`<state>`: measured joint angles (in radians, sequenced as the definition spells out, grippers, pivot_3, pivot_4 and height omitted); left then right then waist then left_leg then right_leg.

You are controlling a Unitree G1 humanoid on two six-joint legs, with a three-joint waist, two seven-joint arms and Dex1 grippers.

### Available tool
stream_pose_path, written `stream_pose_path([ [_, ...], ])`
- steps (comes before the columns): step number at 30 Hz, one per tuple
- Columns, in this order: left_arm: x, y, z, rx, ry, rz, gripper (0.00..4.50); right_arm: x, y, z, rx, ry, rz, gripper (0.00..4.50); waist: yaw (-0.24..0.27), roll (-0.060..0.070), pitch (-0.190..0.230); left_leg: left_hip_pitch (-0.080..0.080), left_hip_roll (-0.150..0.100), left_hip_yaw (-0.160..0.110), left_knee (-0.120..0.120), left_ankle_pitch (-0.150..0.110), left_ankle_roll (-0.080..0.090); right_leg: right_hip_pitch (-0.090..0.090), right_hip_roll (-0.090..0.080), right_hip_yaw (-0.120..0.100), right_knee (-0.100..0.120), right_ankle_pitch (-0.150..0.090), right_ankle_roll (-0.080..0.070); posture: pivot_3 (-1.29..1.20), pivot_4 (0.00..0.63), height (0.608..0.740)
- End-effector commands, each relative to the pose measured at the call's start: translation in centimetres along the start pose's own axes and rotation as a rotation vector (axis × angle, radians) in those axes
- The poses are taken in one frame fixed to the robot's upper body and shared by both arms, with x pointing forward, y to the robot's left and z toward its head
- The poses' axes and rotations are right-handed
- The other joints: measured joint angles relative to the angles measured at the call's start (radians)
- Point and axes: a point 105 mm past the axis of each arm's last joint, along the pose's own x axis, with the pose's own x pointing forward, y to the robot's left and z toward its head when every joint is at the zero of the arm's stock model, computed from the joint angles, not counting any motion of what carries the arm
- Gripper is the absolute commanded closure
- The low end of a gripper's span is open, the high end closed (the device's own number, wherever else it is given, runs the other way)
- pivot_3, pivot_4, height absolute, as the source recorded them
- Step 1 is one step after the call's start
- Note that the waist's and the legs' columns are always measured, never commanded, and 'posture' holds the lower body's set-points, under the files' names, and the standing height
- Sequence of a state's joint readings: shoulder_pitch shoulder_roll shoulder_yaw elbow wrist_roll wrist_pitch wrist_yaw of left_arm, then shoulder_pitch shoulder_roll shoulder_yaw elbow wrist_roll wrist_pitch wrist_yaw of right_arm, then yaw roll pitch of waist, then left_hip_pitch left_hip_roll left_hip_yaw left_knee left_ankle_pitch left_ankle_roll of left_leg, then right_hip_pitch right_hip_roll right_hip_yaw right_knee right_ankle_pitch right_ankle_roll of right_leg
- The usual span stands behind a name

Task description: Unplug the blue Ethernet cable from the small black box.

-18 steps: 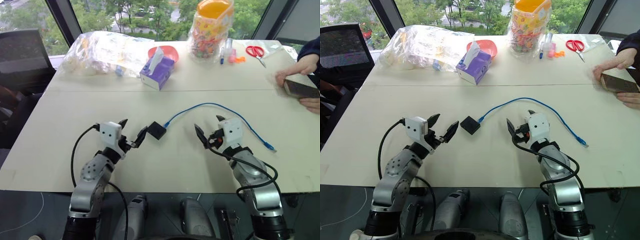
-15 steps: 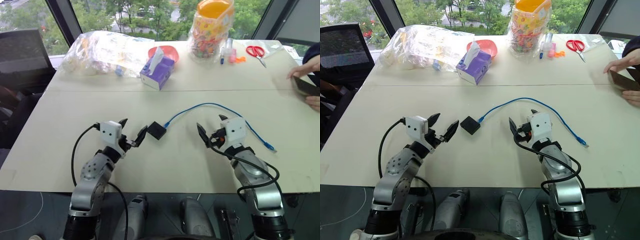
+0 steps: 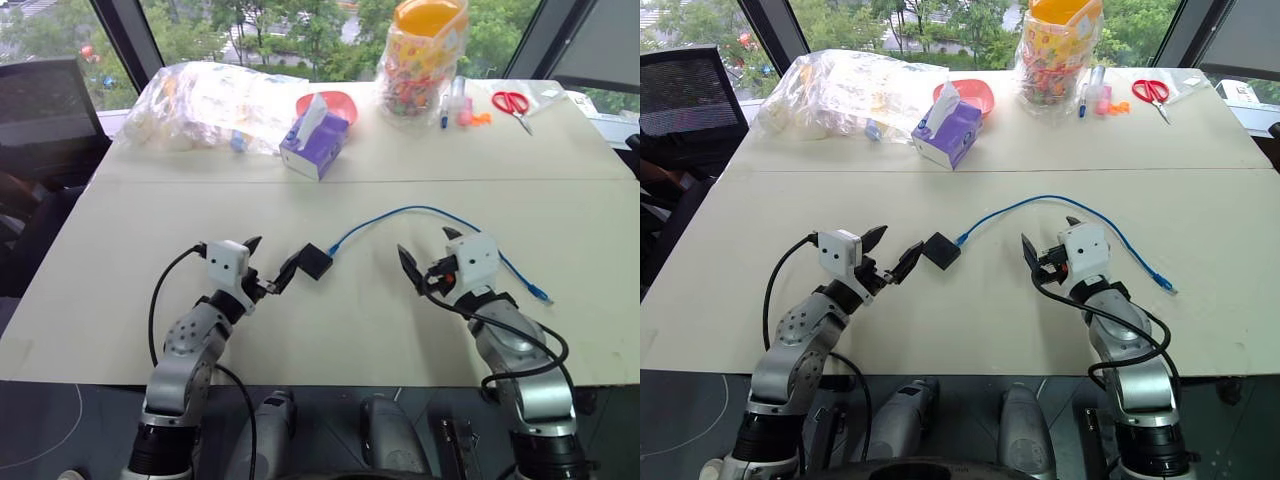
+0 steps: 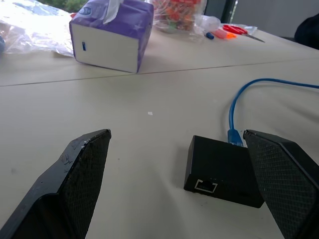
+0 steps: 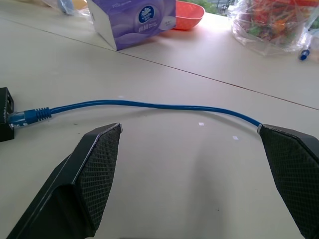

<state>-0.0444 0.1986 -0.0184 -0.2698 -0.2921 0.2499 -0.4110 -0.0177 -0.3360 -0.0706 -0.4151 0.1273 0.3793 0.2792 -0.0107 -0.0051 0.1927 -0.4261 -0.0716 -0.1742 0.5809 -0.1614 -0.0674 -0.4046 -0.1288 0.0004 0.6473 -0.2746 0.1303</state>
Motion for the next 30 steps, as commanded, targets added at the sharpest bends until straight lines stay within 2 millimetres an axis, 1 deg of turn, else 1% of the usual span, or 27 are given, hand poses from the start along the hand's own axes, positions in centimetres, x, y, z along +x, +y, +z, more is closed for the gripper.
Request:
stream_pose_path([
  [1,0.1,0.1,0.9,0.026,-0.031,-0.012,0.02,-0.1,0.3,1.0,-0.010,-0.042,0.020,0.00,0.000,0.000,0.000,0.000,0.000,0.000,0.000,0.000,0.000,0.000,0.000,0.000,0.000,0.000,0.000,0.00,0.150,0.728],
  [5,-0.1,0.1,0.8,0.022,-0.017,-0.029,0.02,-0.1,0.6,1.1,-0.008,-0.043,0.036,0.00,0.000,0.000,0.000,0.000,0.000,0.000,0.000,0.000,0.000,0.000,0.000,0.000,0.000,0.000,0.000,0.00,0.150,0.728],
  [8,-0.2,0.4,1.8,0.011,-0.025,-0.047,0.02,-0.1,1.6,1.6,-0.020,-0.050,0.127,0.00,0.000,0.000,0.000,0.000,0.000,0.000,0.000,0.000,0.000,0.000,0.000,0.000,0.000,0.000,0.000,0.00,0.150,0.728],
  [10,-0.2,0.5,2.2,0.003,-0.024,-0.057,0.02,-0.1,2.0,1.7,-0.023,-0.053,0.163,0.00,0.000,0.000,0.000,0.000,0.000,0.000,0.000,0.000,0.000,0.000,0.000,0.000,0.000,0.000,0.000,0.00,0.150,0.728],
  [13,-0.6,1.1,3.4,-0.019,-0.021,-0.109,0.02,-0.2,3.0,3.2,-0.116,-0.068,0.343,0.00,-0.003,0.000,0.000,0.000,0.000,0.000,0.000,0.000,0.000,0.000,0.000,0.000,0.000,0.000,0.000,0.00,0.150,0.728],
  [15,-0.6,1.7,4.0,-0.019,-0.006,-0.146,0.02,0.0,3.8,4.5,-0.187,-0.065,0.512,0.00,-0.005,0.000,0.000,0.000,0.000,0.000,0.001,0.000,0.000,0.000,0.000,0.000,0.000,0.000,0.000,0.00,0.150,0.728],
  [16,-0.5,1.9,4.2,-0.018,0.010,-0.180,0.02,0.1,4.3,5.3,-0.233,-0.059,0.627,0.00,-0.005,0.000,0.000,0.000,0.000,0.001,0.002,0.000,0.000,0.000,0.000,0.000,0.000,0.000,0.001,0.00,0.150,0.728],
  [18,-0.5,2.1,4.4,-0.016,0.031,-0.224,0.02,0.2,4.8,6.2,-0.301,-0.039,0.768,0.00,-0.005,0.000,0.000,0.000,0.001,0.001,0.003,0.000,0.000,0.001,0.001,0.000,0.001,0.000,0.002,0.00,0.150,0.728],
  [21,-0.3,2.2,4.1,0.019,0.094,-0.294,0.02,2.4,4.9,6.8,-0.567,0.046,0.945,0.00,-0.007,-0.001,0.001,0.000,0.001,0.001,0.004,0.000,0.000,0.002,0.001,-0.001,0.000,-0.001,0.002,0.00,0.150,0.728],
  [24,-0.1,2.5,4.1,0.043,0.107,-0.308,0.02,3.9,5.0,7.3,-0.694,0.081,1.038,0.00,-0.005,-0.002,0.001,-0.001,0.001,0.001,0.004,0.000,0.000,0.001,0.001,-0.001,-0.001,0.001,0.000,0.00,0.150,0.728],
  [27,0.1,3.0,4.2,0.072,0.101,-0.283,0.02,6.6,6.0,7.9,-0.903,0.128,1.176,0.00,-0.010,-0.003,0.002,-0.001,0.001,0.002,0.002,0.000,0.000,0.000,0.000,0.000,-0.002,0.002,0.003,0.00,0.150,0.728],
  [30,0.0,3.0,4.6,0.078,0.085,-0.270,0.02,9.1,7.1,8.8,-1.039,0.141,1.224,0.00,-0.030,-0.003,0.002,0.000,0.001,0.001,-0.001,0.002,-0.003,-0.001,0.001,0.000,-0.001,0.003,0.005,0.00,0.150,0.728],
])
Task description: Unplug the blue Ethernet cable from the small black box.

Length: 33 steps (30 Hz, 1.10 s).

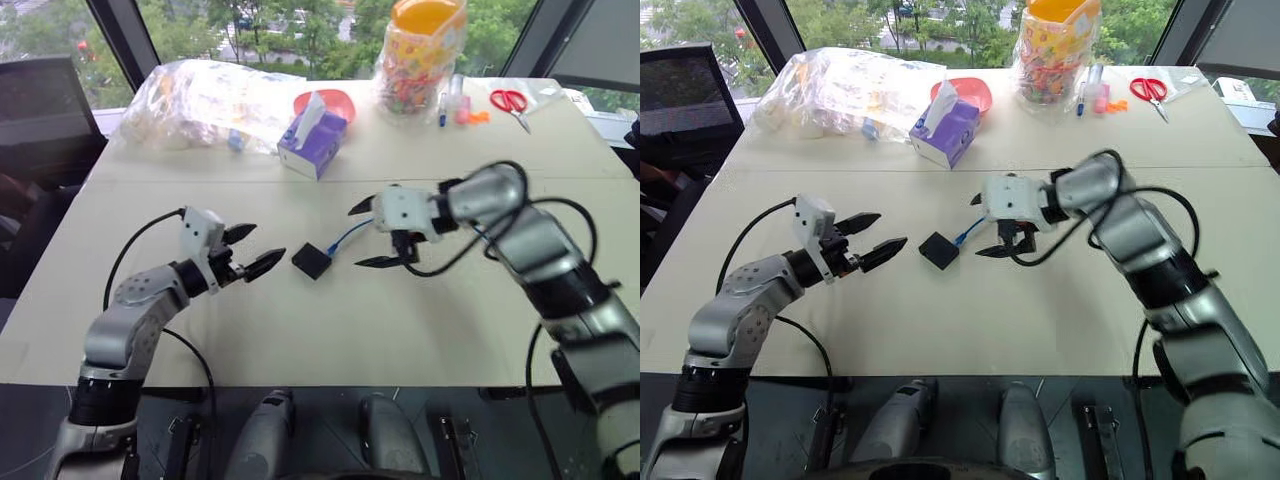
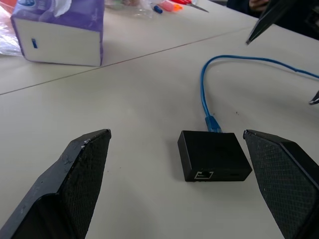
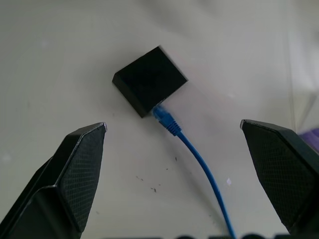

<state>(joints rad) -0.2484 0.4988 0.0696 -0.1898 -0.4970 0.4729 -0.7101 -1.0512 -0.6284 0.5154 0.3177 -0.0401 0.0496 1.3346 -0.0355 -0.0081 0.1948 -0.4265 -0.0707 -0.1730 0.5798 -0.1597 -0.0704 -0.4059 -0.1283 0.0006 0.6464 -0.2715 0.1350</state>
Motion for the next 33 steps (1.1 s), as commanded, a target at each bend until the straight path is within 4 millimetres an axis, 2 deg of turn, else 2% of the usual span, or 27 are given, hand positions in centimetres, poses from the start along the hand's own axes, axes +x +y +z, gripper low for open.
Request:
stream_pose_path([
  [1,-0.3,0.0,1.3,0.042,-0.047,0.020,0.02,0.6,-2.2,0.0,-0.162,0.099,0.059,0.00,-0.008,0.000,0.000,0.000,0.000,-0.001,-0.001,0.000,-0.001,0.000,0.000,0.000,0.000,0.000,0.000,0.00,0.150,0.728],
  [3,-0.3,-0.3,1.6,0.049,-0.059,0.032,0.02,1.1,-3.5,-0.2,-0.239,0.192,0.105,0.00,-0.010,0.000,0.000,0.000,0.000,-0.001,-0.002,0.001,-0.002,-0.001,0.000,0.000,0.001,0.001,0.002,0.00,0.150,0.728],
  [6,-0.3,-0.4,2.0,0.053,-0.083,0.061,0.02,2.3,-4.4,0.2,-0.249,0.228,0.156,0.00,-0.011,0.000,0.000,0.000,0.000,-0.001,-0.003,0.002,-0.003,-0.002,0.000,0.000,0.002,0.001,0.002,0.00,0.150,0.728],
  [13,-0.3,-0.6,2.3,0.066,-0.098,0.097,0.02,4.6,-3.0,-0.5,-0.290,0.316,0.302,0.00,-0.009,0.000,0.000,0.001,0.000,-0.004,-0.003,0.003,-0.006,-0.002,0.003,0.001,0.004,0.001,0.001,0.00,0.150,0.728],
  [15,-0.3,-0.7,2.1,0.068,-0.098,0.101,0.02,5.3,-2.6,-0.2,-0.290,0.308,0.335,0.00,-0.011,0.001,0.000,0.001,0.000,-0.004,-0.003,0.004,-0.007,-0.003,0.003,0.002,0.005,0.001,0.001,0.00,0.150,0.728],
  [18,-0.2,-0.6,2.0,0.074,-0.099,0.110,0.02,6.2,-2.3,0.4,-0.299,0.299,0.353,0.00,-0.016,0.001,0.000,0.001,0.001,-0.004,-0.003,0.004,-0.007,-0.004,0.005,0.003,0.007,0.001,0.001,0.00,0.150,0.728],
  [26,-0.2,-0.1,2.2,0.090,-0.125,0.166,0.02,8.2,-1.4,0.3,-0.335,0.333,0.375,0.00,-0.023,0.001,0.000,0.003,0.002,-0.004,-0.004,0.004,-0.008,-0.004,0.006,0.004,0.009,0.002,0.000,0.00,0.150,0.728],
  [27,-0.2,0.0,2.2,0.090,-0.126,0.174,0.00,8.5,-1.4,0.4,-0.336,0.336,0.372,0.54,-0.025,0.000,0.000,0.004,0.002,-0.004,-0.004,0.004,-0.008,-0.003,0.007,0.005,0.009,0.002,0.000,0.00,0.150,0.728],
  [29,-0.4,0.0,2.1,0.090,-0.127,0.186,0.00,8.9,-1.3,0.4,-0.346,0.349,0.369,1.26,-0.033,0.000,0.000,0.007,0.003,-0.003,-0.004,0.004,-0.008,-0.001,0.007,0.005,0.009,0.002,-0.001,0.00,0.150,0.728],
  [33,-0.6,-0.1,1.8,0.083,-0.126,0.198,0.00,9.1,-1.2,0.3,-0.346,0.358,0.372,3.30,-0.036,0.000,0.000,0.013,0.007,0.001,-0.004,0.004,-0.008,0.000,0.011,0.010,0.012,0.003,-0.002,0.00,0.150,0.728],
])
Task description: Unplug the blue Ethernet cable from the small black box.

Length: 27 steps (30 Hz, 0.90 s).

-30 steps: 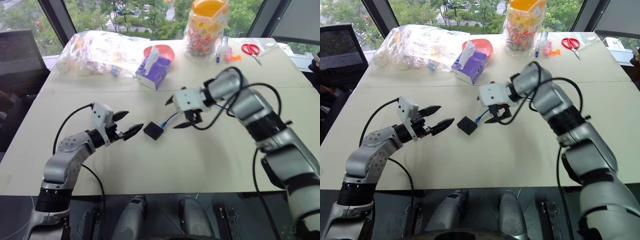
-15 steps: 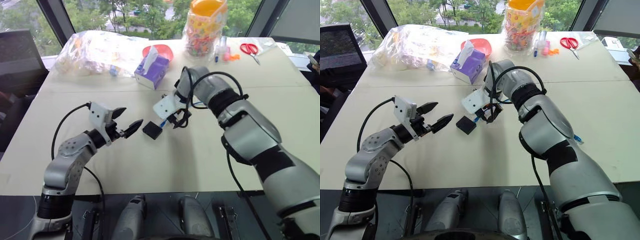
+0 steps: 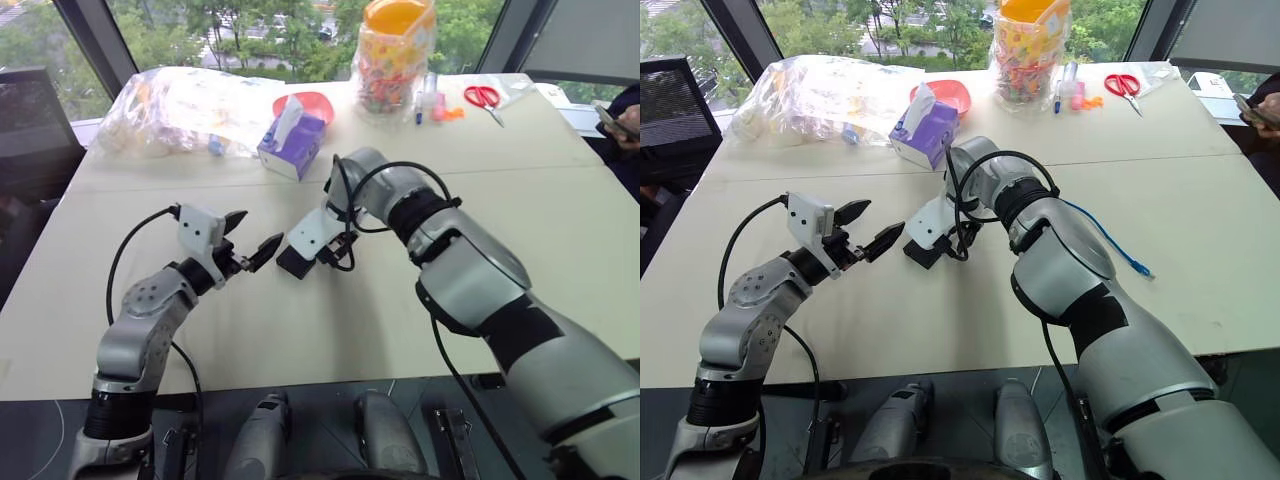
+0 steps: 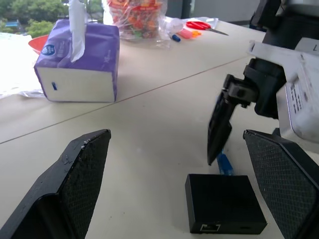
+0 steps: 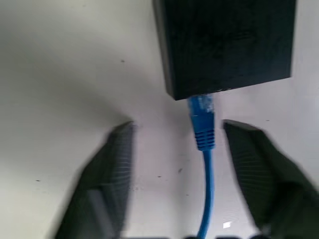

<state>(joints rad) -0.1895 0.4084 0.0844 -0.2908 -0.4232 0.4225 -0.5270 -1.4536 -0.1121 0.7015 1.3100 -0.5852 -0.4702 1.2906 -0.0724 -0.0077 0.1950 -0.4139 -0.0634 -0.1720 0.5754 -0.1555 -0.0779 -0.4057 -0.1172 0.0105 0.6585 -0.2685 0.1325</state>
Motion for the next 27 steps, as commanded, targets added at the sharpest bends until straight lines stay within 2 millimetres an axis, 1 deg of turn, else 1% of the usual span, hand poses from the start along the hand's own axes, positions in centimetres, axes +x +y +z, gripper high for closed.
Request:
stream_pose_path([
  [1,-0.4,-0.1,1.1,0.031,-0.045,0.014,0.00,0.1,-0.5,0.4,-0.015,0.007,-0.021,3.89,0.001,0.000,0.000,0.001,0.001,0.000,0.000,0.000,0.000,0.000,0.001,0.000,0.001,0.000,-0.001,0.00,0.150,0.728],
  [2,-0.5,-0.2,1.1,0.029,-0.045,0.015,0.00,0.1,-0.5,0.4,-0.016,0.007,-0.020,4.37,0.002,0.000,0.000,0.002,0.001,0.001,0.000,0.000,0.000,0.000,0.001,0.001,0.003,-0.001,-0.002,0.00,0.150,0.728],
  [4,-0.5,-0.3,1.1,0.010,-0.046,0.014,0.00,0.2,-0.6,0.7,-0.008,-0.012,-0.028,4.44,0.003,0.000,0.000,0.003,0.002,0.001,0.000,0.000,0.000,0.000,0.001,0.002,0.004,-0.002,-0.004,0.00,0.150,0.728],
  [6,-0.1,-0.3,1.0,-0.003,-0.041,0.004,0.00,0.0,-1.0,0.9,-0.013,-0.043,-0.080,4.44,0.003,0.000,0.000,0.003,0.002,0.001,0.000,0.000,0.000,0.000,0.002,0.002,0.005,-0.002,-0.004,0.00,0.150,0.728],
  [8,0.2,-0.4,1.0,-0.008,-0.038,-0.008,0.00,-0.8,-2.2,0.9,-0.018,-0.071,-0.203,4.44,0.003,0.000,0.000,0.003,0.002,0.002,0.000,0.000,0.000,0.000,0.002,0.002,0.005,-0.002,-0.004,0.00,0.150,0.728],
  [10,0.5,-0.6,1.1,-0.020,-0.041,-0.019,0.00,-2.3,-3.1,1.1,-0.023,-0.163,-0.349,4.44,0.004,0.000,0.000,0.003,0.002,0.002,0.000,0.000,0.000,-0.001,0.002,0.003,0.005,-0.002,-0.004,0.00,0.150,0.728],
  [12,0.7,-0.7,1.2,-0.045,-0.043,-0.029,0.00,-4.1,-3.5,0.4,-0.019,-0.227,-0.519,4.44,0.008,0.000,0.000,0.003,0.002,0.002,0.000,0.000,0.000,-0.001,0.002,0.003,0.004,-0.001,-0.002,0.00,0.150,0.728],
  [13,0.8,-0.7,1.3,-0.058,-0.043,-0.036,0.00,-4.8,-3.5,-0.4,-0.005,-0.221,-0.597,4.44,0.010,0.000,0.000,0.003,0.002,0.002,0.000,0.000,0.000,0.000,0.002,0.003,0.004,0.000,-0.001,0.00,0.150,0.728],
  [14,0.9,-0.7,1.4,-0.082,-0.042,-0.043,0.00,-5.4,-3.3,-1.6,-0.017,-0.167,-0.675,4.44,0.013,-0.001,0.000,0.002,0.002,0.004,0.000,0.000,0.000,0.000,0.001,0.004,0.004,0.000,-0.001,0.00,0.150,0.728],
  [15,1.1,-0.8,1.7,-0.126,-0.048,-0.059,0.00,-6.1,-2.8,-2.7,-0.037,-0.119,-0.770,4.44,0.017,-0.001,0.000,0.002,0.002,0.004,0.000,0.000,0.000,0.000,0.001,0.004,0.004,0.000,-0.001,0.00,0.150,0.728],
  [16,1.3,-1.0,2.0,-0.158,-0.052,-0.078,0.00,-6.7,-2.2,-3.5,-0.021,-0.098,-0.876,4.44,0.029,-0.002,0.000,0.002,0.002,0.004,0.000,0.000,0.000,0.000,0.001,0.004,0.003,0.000,-0.001,0.00,0.150,0.728],
  [18,1.7,-1.1,2.6,-0.187,-0.054,-0.105,0.00,-7.4,-0.9,-3.9,0.006,-0.090,-1.031,4.44,0.035,-0.003,0.000,0.002,0.002,0.004,0.001,0.000,0.000,0.000,0.001,0.004,0.003,-0.001,-0.003,0.00,0.150,0.728],
  [21,1.9,-1.0,2.7,-0.193,-0.033,-0.138,0.00,-7.7,0.7,-2.4,0.005,-0.096,-1.203,4.44,0.027,-0.003,-0.001,0.002,0.002,0.006,0.000,0.000,0.000,-0.001,0.001,0.005,0.002,-0.001,-0.003,0.00,0.150,0.728],
  [23,2.2,-1.4,2.7,-0.185,-0.017,-0.170,0.00,-7.5,1.7,-1.3,0.021,-0.094,-1.274,4.44,0.023,-0.003,-0.001,0.002,0.002,0.008,0.000,0.000,0.000,-0.002,0.001,0.007,0.003,0.000,-0.001,0.00,0.150,0.728],
  [25,2.6,-1.6,2.9,-0.185,-0.011,-0.191,0.00,-7.4,2.1,-0.7,0.042,-0.085,-1.303,4.44,0.019,-0.003,0.000,0.002,0.003,0.009,0.000,0.000,0.000,-0.003,0.001,0.008,0.003,0.000,-0.001,0.00,0.150,0.728],
  [27,2.9,-1.7,3.2,-0.193,-0.017,-0.208,0.00,-7.8,2.0,-0.3,0.047,-0.072,-1.350,4.44,0.023,-0.003,0.000,0.002,0.003,0.009,0.001,0.000,0.000,-0.003,0.001,0.008,0.004,0.000,-0.002,0.00,0.150,0.728],
])
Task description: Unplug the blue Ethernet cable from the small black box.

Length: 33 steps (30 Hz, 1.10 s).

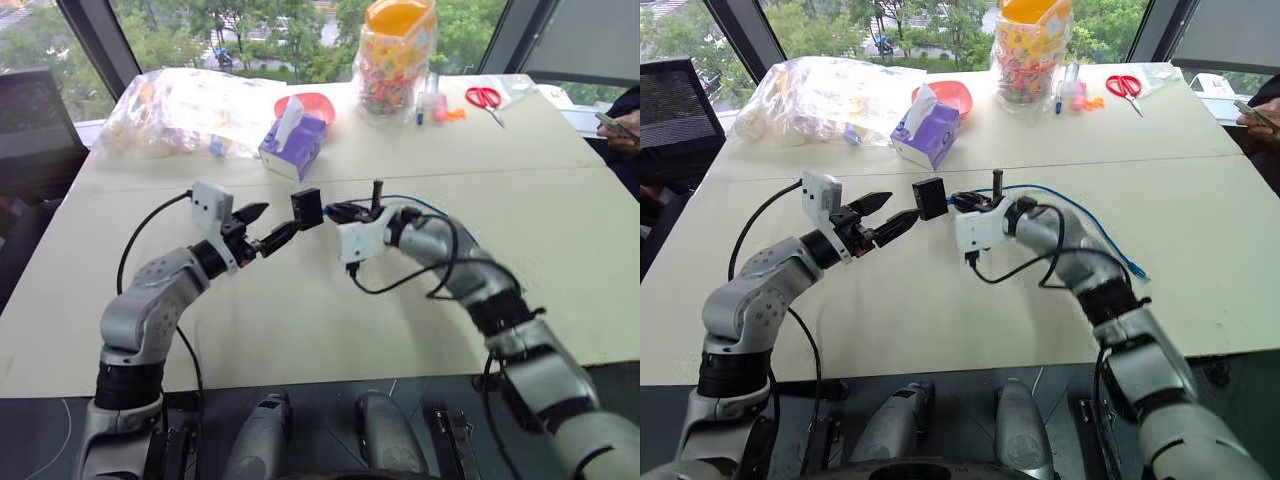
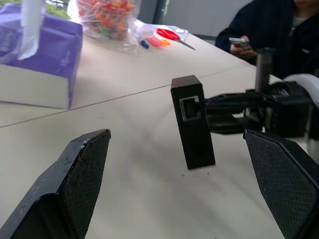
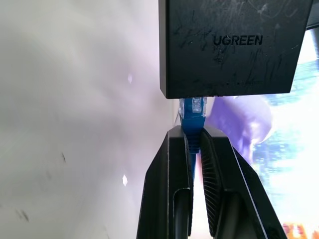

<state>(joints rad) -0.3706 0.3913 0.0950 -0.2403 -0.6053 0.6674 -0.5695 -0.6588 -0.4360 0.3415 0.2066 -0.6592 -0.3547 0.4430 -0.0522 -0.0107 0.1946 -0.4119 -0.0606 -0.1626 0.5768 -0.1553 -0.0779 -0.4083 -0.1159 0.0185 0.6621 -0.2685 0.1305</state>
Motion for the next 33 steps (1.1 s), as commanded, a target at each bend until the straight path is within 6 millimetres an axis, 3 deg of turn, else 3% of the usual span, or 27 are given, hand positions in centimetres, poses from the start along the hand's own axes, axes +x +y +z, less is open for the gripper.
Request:
stream_pose_path([
  [1,0.3,-0.5,1.2,0.003,-0.027,-0.045,0.00,-0.3,-3.8,1.5,-0.050,-0.009,-0.176,4.44,0.006,0.000,0.000,0.000,0.000,0.000,0.001,0.000,0.000,0.001,0.000,0.000,0.000,-0.001,-0.003,0.00,0.150,0.728],
  [4,0.5,-0.7,1.2,0.011,-0.018,-0.067,0.00,-0.3,-4.3,1.8,-0.065,0.000,-0.213,4.44,0.014,-0.001,0.000,0.001,0.000,0.000,0.002,0.000,0.000,0.003,0.000,0.000,-0.001,-0.001,-0.004,0.00,0.150,0.728],
  [19,0.6,-0.7,2.6,-0.024,-0.075,-0.078,0.00,-0.2,-2.0,2.6,-0.102,-0.047,-0.121,4.44,0.011,-0.002,0.000,0.000,0.000,0.000,-0.001,0.000,0.000,0.005,0.000,-0.001,-0.009,-0.001,-0.003,0.00,0.150,0.728],
  [27,0.6,-0.4,2.4,-0.021,-0.061,-0.073,0.00,-0.4,-0.9,3.0,-0.095,-0.055,-0.100,4.44,0.012,-0.002,0.000,0.000,0.000,0.000,-0.001,0.000,0.000,0.005,0.000,-0.001,-0.009,-0.001,-0.003,0.00,0.150,0.728],
  [28,0.6,-0.3,2.2,-0.019,-0.054,-0.069,0.54,-0.4,-0.8,3.0,-0.093,-0.056,-0.099,4.50,0.011,-0.002,0.000,0.000,0.000,0.000,-0.001,0.000,0.000,0.005,0.000,-0.001,-0.009,-0.001,-0.003,0.00,0.150,0.728],
  [33,0.3,-0.4,1.2,-0.013,-0.008,-0.081,2.02,-0.5,-0.7,3.0,-0.091,-0.051,-0.096,4.50,0.011,-0.002,0.001,0.000,0.000,0.000,-0.001,0.000,0.000,0.005,0.000,-0.001,-0.009,-0.001,-0.004,0.00,0.150,0.728],
])
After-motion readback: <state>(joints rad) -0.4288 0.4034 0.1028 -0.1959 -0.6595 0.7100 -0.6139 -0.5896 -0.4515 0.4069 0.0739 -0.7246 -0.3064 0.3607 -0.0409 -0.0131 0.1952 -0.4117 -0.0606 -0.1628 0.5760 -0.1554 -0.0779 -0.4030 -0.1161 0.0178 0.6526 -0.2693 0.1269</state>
